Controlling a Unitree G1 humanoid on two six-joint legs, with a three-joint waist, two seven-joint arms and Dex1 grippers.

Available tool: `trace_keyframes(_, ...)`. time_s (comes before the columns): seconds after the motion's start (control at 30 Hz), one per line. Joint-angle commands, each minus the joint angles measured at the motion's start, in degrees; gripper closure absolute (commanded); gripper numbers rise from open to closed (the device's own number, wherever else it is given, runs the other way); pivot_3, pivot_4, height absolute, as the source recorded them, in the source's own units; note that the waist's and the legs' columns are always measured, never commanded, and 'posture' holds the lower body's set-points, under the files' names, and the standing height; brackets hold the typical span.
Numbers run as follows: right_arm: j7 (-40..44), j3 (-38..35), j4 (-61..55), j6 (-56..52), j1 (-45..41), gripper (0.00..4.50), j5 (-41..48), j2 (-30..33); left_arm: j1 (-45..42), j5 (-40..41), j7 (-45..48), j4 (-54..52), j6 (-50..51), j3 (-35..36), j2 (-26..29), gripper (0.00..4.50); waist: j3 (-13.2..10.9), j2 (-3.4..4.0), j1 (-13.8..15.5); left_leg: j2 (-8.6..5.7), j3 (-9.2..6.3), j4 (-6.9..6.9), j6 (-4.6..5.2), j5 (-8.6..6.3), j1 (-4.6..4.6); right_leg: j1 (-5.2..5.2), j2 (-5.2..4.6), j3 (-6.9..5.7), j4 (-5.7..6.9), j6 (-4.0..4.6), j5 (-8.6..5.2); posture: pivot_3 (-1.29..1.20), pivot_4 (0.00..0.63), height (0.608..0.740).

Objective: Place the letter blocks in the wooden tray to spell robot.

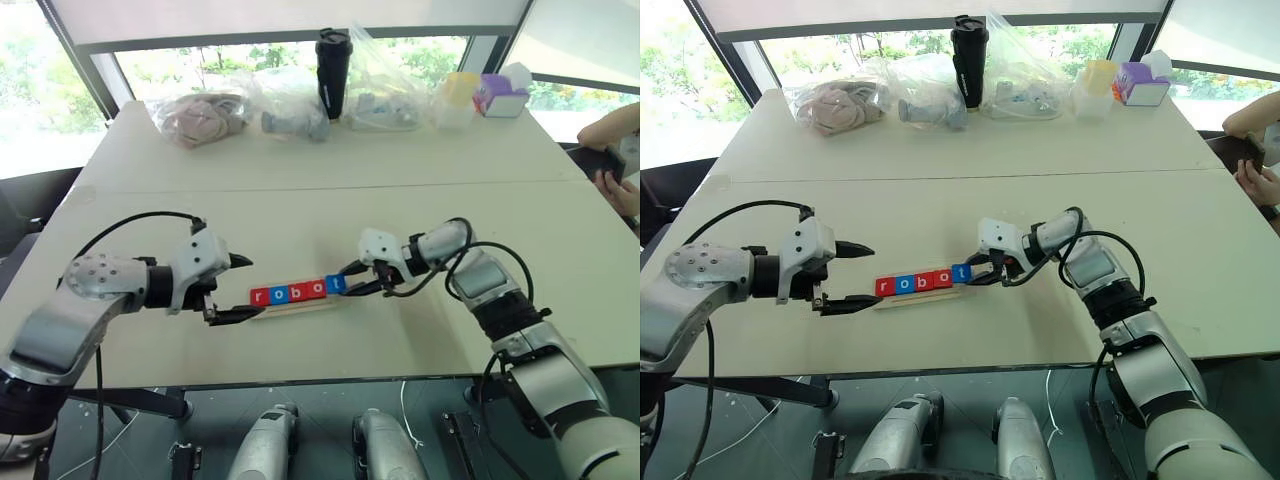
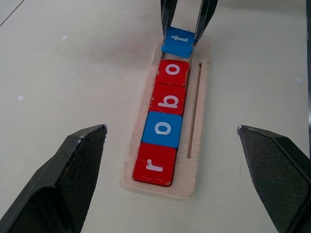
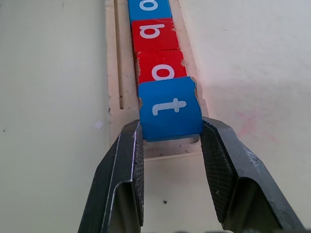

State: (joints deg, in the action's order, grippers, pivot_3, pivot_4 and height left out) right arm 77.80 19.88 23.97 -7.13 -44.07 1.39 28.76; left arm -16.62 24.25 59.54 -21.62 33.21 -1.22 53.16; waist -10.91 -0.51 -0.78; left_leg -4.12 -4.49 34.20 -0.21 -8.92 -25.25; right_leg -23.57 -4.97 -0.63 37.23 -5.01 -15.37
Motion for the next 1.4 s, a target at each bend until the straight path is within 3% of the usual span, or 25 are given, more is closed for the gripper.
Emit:
trace_keyframes(0.03,0.40,-0.88,-1.12,0.56,-1.00,3.39,0.38,0.64,-1.18,0.03,-0.20,-1.57,-0.22,0.23,-0.21,0.00,0.00,0.00,-0.01,0.00,0.00,0.00,0.00,0.00,0.00,0.00,0.00,0.00,0.00,0.00,0.00,0.00,0.150,0.740)
trace_keyframes(0.37,-0.08,0.03,1.30,1.94,-1.37,3.39,-1.01,-0.56,-1.41,-0.12,-0.45,-1.57,-0.19,0.22,-0.45,0.00,0.00,0.00,-0.02,0.00,0.00,0.00,0.00,0.00,0.00,0.00,0.01,0.00,0.01,-0.01,0.00,0.00,0.150,0.740)
trace_keyframes(0.6,-0.57,-0.30,2.01,3.85,-1.95,0.04,-1.57,-0.87,-1.07,-0.22,-0.94,-1.92,-0.12,0.38,-0.32,0.00,0.00,0.00,-0.01,0.00,0.00,0.00,-0.01,0.01,0.01,0.00,0.04,0.00,0.02,-0.01,0.01,0.00,0.150,0.740)
trace_keyframes(0.97,-4.49,-6.14,-3.14,0.62,-1.45,0.04,0.73,2.52,-0.56,-0.41,-1.21,-1.30,-0.74,0.39,-0.46,0.00,0.00,0.00,0.12,0.00,0.00,0.00,-0.01,0.01,0.01,0.00,0.05,0.02,0.02,-0.01,0.01,0.00,0.150,0.740)
trace_keyframes(1.4,-10.61,-4.01,-1.91,4.94,0.47,0.04,-3.06,1.89,-2.39,0.94,-0.81,-0.77,-0.44,0.16,-3.36,0.00,0.00,0.00,-0.04,0.00,0.02,0.00,-0.01,0.01,0.01,0.00,0.01,0.03,0.03,-0.01,0.01,0.00,0.150,0.740)
